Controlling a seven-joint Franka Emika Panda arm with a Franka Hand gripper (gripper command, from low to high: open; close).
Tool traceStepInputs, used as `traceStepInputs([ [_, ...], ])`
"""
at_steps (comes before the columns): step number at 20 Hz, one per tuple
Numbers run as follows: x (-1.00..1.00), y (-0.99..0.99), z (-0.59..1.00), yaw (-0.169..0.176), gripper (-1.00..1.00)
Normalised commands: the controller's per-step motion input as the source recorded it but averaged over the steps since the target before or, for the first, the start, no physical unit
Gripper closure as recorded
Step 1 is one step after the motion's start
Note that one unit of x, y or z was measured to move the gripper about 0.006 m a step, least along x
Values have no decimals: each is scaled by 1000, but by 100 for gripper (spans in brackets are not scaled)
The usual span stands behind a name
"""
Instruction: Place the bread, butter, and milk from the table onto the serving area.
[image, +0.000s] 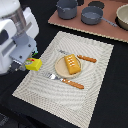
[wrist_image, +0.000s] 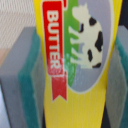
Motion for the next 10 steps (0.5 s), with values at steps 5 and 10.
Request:
traceStepInputs([
  [5, 1000, -289, -263, 0, 100],
  [10, 1000, -311, -315, -1, 100],
])
